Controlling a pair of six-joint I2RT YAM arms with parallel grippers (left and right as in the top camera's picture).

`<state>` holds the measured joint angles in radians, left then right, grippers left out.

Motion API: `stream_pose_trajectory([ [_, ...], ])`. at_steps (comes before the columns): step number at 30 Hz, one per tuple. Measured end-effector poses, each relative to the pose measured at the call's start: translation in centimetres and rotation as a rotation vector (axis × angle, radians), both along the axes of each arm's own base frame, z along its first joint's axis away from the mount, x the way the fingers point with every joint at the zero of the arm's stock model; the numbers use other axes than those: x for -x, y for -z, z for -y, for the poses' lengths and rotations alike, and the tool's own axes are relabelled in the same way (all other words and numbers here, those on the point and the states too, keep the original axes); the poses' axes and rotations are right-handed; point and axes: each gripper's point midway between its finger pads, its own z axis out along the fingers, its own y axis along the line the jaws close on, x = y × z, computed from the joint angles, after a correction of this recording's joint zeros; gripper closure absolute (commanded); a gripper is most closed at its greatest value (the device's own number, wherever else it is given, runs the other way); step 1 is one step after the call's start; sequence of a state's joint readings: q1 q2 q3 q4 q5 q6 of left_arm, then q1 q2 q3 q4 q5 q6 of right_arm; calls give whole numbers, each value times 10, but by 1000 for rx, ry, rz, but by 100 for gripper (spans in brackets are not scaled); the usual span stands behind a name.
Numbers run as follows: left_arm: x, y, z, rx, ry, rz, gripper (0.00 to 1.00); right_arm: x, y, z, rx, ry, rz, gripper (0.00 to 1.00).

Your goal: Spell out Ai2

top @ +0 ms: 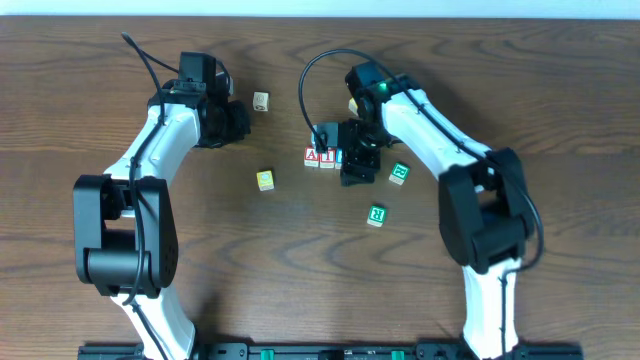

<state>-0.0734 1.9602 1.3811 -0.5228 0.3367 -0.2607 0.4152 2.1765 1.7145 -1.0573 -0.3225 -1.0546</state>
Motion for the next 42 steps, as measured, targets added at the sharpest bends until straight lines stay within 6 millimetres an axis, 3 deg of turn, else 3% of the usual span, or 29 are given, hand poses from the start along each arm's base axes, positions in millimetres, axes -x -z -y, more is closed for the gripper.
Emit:
stream_pose_trajectory([
  [1,0,0,0,0,0,0,94,3,-16,0,-8,-4,19,24],
  [3,0,0,0,0,1,-2,94,6,-51,-1,-34,-3,74,46],
  [4,1,0,1,0,3,-5,94,6,-65,-2,-50,0,104,59],
  [5,3,1,3,-2,6,-13,94,5,-81,-3,-69,8,139,80],
  [6,6,2,5,-4,12,-20,94,4,-95,-4,-88,18,169,93],
  [7,7,2,8,-5,20,-23,94,3,-106,-3,-102,36,188,98],
  [9,10,2,19,-6,44,-26,94,4,-119,-3,-123,78,196,99],
  [13,14,2,40,-12,69,-25,94,4,-116,0,-151,167,135,98],
  [17,14,3,42,-17,60,-29,94,-1,-92,1,-185,290,78,98],
  [20,14,3,40,-18,42,-32,94,4,-58,3,-181,392,11,99],
  [24,10,2,44,-10,26,-17,95,4,-31,10,-161,526,-28,99],
  [33,17,17,65,0,28,-62,95,-19,-15,32,-125,747,-1,99],
  [38,19,24,75,6,26,-76,94,-17,14,36,-73,796,-55,99],
  [42,19,26,80,11,23,-78,94,-15,24,37,-56,816,-73,99],
])
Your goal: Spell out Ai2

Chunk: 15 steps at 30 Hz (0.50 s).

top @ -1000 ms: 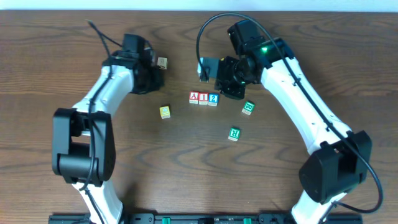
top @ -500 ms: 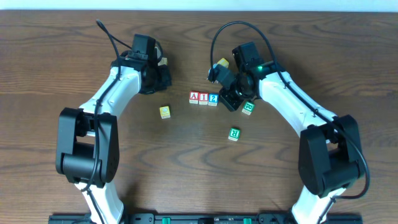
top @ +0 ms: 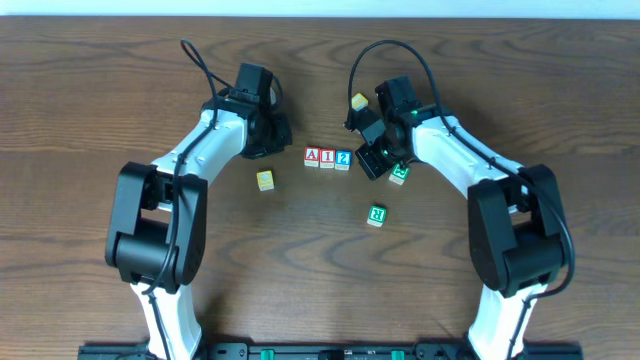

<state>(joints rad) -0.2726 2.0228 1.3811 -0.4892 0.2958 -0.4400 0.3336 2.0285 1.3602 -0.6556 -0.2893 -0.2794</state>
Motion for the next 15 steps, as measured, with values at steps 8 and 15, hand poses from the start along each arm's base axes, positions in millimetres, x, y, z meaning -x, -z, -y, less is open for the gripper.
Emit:
stream_pose_trajectory([
  [8,2,-1,12,11,-1,-1,94,-5,5,-4,-20,21,2,99],
  [15,2,-1,14,13,-2,0,94,-6,6,-9,-37,22,2,99],
])
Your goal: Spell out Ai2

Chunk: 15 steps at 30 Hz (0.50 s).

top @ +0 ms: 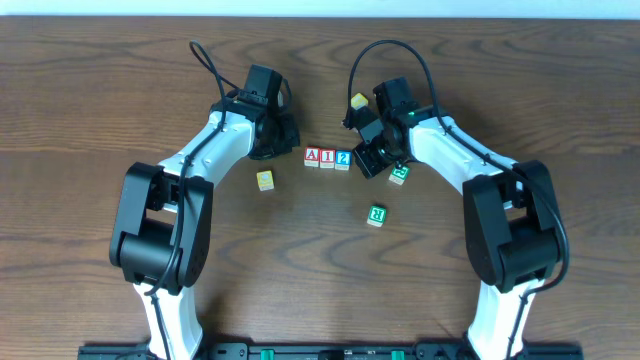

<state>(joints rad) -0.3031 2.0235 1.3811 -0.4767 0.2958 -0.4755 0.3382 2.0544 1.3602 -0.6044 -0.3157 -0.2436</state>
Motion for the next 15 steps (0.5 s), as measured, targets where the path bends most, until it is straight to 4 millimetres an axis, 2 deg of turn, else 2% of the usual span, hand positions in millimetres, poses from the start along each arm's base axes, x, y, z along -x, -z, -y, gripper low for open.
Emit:
stream_pose_trajectory([
  [15,3,1,-1,-4,0,-13,94,-3,-2,-7,-18,-9,21,99],
])
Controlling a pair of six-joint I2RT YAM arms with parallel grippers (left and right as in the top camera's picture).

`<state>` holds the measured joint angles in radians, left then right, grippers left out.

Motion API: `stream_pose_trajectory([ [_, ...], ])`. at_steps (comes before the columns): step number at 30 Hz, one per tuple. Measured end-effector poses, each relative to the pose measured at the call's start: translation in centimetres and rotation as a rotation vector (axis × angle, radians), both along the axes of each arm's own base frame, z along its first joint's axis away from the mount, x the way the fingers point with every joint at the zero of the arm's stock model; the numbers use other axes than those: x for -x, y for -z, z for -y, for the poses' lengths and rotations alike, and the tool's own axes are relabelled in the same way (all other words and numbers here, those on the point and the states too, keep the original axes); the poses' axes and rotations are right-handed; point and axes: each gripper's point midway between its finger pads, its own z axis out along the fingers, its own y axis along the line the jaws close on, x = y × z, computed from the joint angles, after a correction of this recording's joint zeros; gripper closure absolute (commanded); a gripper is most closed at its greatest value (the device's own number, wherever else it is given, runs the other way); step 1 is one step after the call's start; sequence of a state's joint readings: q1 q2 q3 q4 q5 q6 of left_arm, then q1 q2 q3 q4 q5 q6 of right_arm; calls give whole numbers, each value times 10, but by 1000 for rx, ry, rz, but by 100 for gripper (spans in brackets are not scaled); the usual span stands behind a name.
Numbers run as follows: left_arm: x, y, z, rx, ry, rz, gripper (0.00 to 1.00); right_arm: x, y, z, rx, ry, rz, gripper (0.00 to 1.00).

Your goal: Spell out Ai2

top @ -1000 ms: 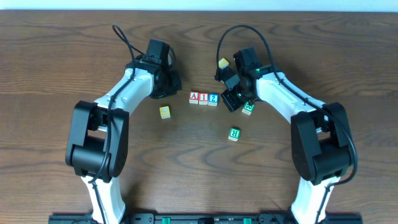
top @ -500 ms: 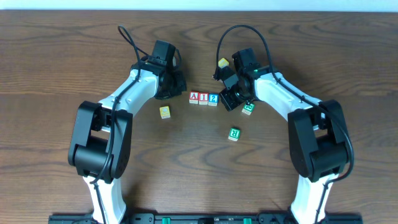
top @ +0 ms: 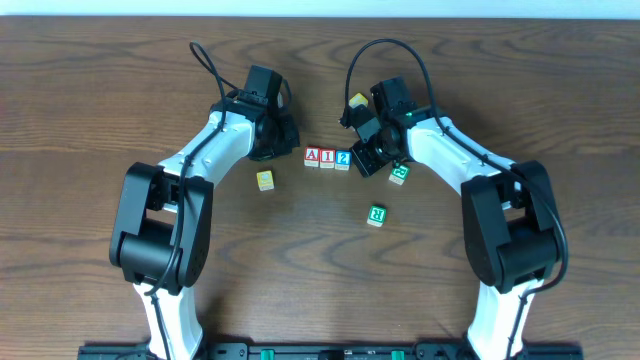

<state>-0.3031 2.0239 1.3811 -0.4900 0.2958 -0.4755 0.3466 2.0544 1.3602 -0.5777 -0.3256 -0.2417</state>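
Observation:
Three small blocks stand side by side mid-table: a red A block [top: 312,156], a red I block [top: 327,157] and a blue 2 block [top: 343,158]. My right gripper [top: 368,158] sits just right of the 2 block, fingers apart and holding nothing. Left of the row, a short gap from the A block, is my left gripper [top: 284,140]. Its dark fingers blend with the wrist, so its state does not show.
A yellow block [top: 265,180] lies below the left gripper. Two green blocks [top: 399,174] [top: 377,215] lie right of and below the row. Another yellow block [top: 358,100] sits behind the right wrist. Cables loop over both arms.
Almost nothing differs. The right wrist has shifted very slightly left toward the 2 block. The left arm and all blocks sit where they were.
At first my right gripper covered the right end of the row beside A and I, and my left gripper was far left near a beige block. Later the 2 block stood free, with the right gripper just beside it. The left gripper came near the A block; the beige block is hidden.

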Motion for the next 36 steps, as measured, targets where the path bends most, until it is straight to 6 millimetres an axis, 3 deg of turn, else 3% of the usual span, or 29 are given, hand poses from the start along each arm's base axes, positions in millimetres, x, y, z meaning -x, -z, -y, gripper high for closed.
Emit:
stream_pose_trajectory([
  [23,0,0,0,0,0,0,94,-3,-3,-5,-28,-7,14,99],
  [31,14,4,-7,-25,3,-65,94,3,2,9,49,15,-19,99],
  [34,22,-2,-15,-58,15,-82,94,5,-10,16,72,25,-23,99],
  [36,26,-19,-20,-78,24,-66,94,5,-31,21,83,35,2,99],
])
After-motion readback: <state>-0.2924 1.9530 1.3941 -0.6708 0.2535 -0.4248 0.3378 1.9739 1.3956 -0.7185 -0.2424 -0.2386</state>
